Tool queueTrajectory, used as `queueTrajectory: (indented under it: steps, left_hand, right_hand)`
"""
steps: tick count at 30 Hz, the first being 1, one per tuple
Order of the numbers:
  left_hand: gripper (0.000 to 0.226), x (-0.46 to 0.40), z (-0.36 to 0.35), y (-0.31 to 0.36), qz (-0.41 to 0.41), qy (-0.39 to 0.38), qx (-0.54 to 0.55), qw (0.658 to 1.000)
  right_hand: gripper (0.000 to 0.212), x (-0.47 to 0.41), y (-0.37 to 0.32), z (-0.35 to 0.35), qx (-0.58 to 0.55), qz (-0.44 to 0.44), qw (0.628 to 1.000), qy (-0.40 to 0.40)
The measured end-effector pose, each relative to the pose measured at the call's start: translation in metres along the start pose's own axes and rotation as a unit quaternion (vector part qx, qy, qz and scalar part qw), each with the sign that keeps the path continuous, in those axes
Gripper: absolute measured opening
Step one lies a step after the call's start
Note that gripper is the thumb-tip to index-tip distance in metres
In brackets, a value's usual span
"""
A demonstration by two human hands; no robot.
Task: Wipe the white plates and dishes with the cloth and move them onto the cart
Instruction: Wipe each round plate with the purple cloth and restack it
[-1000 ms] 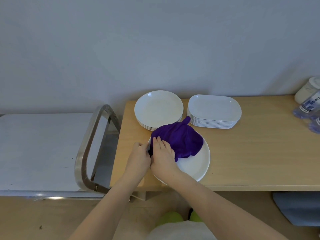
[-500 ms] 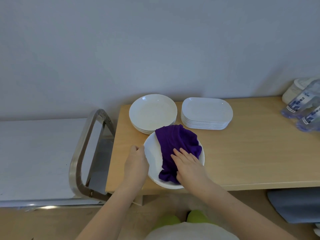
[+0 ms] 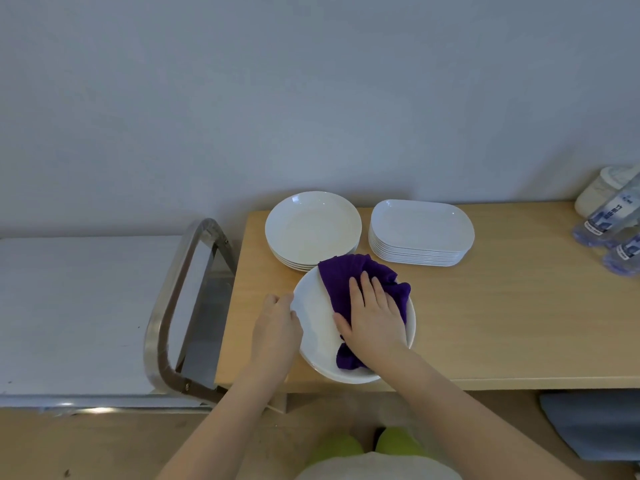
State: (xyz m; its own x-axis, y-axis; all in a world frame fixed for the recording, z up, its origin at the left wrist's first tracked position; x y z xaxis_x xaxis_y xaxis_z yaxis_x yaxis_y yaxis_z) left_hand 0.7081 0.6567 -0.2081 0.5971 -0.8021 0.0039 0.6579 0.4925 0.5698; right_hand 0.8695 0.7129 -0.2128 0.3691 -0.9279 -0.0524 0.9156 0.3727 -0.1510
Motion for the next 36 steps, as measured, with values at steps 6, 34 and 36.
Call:
queueTrajectory:
  steps: [6, 34, 36]
  left_hand:
    - [0.040, -0.001, 0.003, 0.001, -0.003, -0.008, 0.015, 1.000]
    - [0.052, 0.010, -0.004, 0.008, -0.100, 0.017, -0.160, 0.982]
    - [0.051, 0.009, -0.005, 0.008, -0.102, 0.011, -0.146, 0.984]
  right_hand:
    - [0.069, -0.004, -0.031, -0.013, 0.006, -0.002, 1.000, -0.014]
    - [0.049, 0.004, 0.017, 0.001, 0.043, 0.083, 0.996, 0.003]
    - [0.050, 0.002, 0.014, 0.001, 0.037, 0.058, 0.998, 0.016]
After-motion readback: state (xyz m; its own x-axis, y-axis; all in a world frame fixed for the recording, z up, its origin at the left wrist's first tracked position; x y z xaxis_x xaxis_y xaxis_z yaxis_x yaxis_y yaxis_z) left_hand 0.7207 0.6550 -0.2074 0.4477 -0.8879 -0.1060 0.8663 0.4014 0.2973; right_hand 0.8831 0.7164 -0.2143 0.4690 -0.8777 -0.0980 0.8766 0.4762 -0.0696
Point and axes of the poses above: each hand's wrist, its own x-axis away from the middle knuckle, its own z-axis out of the back of the hand, y = z × x, the point moved 7 cm from there along -x, towards the middle knuckle, and after that the axes turned 10 degrees about y, right-handed, at the moved point
